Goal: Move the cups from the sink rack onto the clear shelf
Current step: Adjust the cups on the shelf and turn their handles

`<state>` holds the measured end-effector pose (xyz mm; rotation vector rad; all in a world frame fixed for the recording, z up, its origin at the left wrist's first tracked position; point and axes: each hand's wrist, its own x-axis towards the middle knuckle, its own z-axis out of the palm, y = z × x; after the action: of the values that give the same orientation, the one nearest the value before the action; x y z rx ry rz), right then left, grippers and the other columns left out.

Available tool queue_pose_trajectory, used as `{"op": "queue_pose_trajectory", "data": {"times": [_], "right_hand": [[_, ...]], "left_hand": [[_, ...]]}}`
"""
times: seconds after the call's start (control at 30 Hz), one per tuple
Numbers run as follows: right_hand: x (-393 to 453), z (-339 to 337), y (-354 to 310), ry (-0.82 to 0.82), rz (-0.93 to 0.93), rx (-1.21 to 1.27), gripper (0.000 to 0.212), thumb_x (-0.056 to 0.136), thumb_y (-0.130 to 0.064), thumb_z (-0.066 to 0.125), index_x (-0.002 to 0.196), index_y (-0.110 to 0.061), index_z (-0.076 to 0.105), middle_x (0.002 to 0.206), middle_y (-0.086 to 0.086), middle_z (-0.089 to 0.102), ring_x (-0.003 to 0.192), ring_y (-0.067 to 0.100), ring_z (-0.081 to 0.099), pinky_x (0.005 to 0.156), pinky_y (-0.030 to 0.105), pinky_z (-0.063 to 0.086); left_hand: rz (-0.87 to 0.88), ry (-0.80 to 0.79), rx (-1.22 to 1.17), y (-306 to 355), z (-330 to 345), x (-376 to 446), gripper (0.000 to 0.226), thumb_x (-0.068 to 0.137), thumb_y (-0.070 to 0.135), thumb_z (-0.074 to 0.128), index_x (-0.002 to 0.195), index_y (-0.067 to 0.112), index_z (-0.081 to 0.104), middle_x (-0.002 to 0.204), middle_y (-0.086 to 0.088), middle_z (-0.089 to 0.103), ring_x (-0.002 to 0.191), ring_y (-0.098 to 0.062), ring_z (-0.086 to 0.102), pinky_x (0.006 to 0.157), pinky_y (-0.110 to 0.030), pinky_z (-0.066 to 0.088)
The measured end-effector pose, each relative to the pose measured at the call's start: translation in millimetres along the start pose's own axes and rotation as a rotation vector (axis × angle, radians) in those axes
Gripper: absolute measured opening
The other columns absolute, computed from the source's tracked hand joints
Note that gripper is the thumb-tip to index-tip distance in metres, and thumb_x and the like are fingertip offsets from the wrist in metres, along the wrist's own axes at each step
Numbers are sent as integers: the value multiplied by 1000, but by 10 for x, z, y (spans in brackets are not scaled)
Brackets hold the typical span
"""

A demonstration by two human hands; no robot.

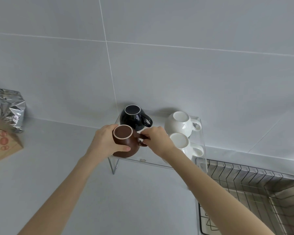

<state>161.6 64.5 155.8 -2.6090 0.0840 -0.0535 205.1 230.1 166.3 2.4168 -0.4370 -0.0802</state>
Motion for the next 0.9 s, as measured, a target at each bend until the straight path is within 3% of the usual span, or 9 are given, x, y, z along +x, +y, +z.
{"op": "queue_pose_trajectory", "data": {"times": [0.17,0.3,0.5,0.57,0.63,0.7,0.77,0.83,0.9], "right_hand": [[-68,-57,-23,-23,-34,33,14,73,2,54,63,-7,55,58,10,46,64,28,36,52,33,29],[-88,-51,-1,-20,-53,34,18,73,1,54,61,-11,48,48,-1,35,63,27,34,57,31,30],[-92,5,32,-24,-65,-18,15,77,-4,53,64,-10,48,56,8,48,66,32,40,47,26,27],[-60,-37,42,-35,-61,61,12,78,-10,56,71,0,58,68,19,64,70,38,50,58,35,44],[29,-125,75,37,-41,107,20,81,-14,55,80,4,64,75,24,68,71,40,52,70,42,49],[193,-201,145,168,-2,51,22,86,-11,48,80,3,63,70,22,61,68,39,48,71,41,49],[381,-237,234,239,62,3,22,87,-10,44,90,3,62,80,23,65,78,41,56,75,43,51],[565,-233,300,175,109,-11,22,85,-11,48,96,4,60,92,23,67,88,42,57,77,43,51],[683,-207,313,58,102,-18,15,81,-10,54,85,4,59,80,19,61,77,38,54,64,35,44]], "left_hand": [[32,-109,15,-16,-101,60,78,44,20,89,115,15,56,115,-10,62,108,-28,55,97,-39,43],[34,-133,18,-35,-116,85,79,43,21,90,114,16,56,114,-9,62,107,-27,56,97,-42,44],[43,-170,2,-56,-116,111,75,44,20,89,112,19,56,113,-7,61,106,-25,56,96,-41,45],[22,-197,-25,-30,-143,109,65,42,30,88,99,30,58,106,-1,63,103,-22,57,91,-36,47],[-23,-221,-112,9,-177,161,48,44,42,79,86,40,56,98,10,64,101,-18,58,85,-30,45],[-41,-191,-155,-3,-166,337,56,58,44,75,109,28,59,116,4,62,113,-19,54,94,-31,40],[-54,-121,-170,5,-132,522,64,72,36,72,127,13,48,134,-8,53,122,-22,50,103,-34,36],[-55,-95,-174,40,-73,678,62,76,30,69,130,11,44,137,-12,50,124,-24,49,104,-35,36],[-35,-99,-137,81,-3,788,59,75,26,70,128,13,47,135,-10,53,123,-24,49,97,-30,38]]}}
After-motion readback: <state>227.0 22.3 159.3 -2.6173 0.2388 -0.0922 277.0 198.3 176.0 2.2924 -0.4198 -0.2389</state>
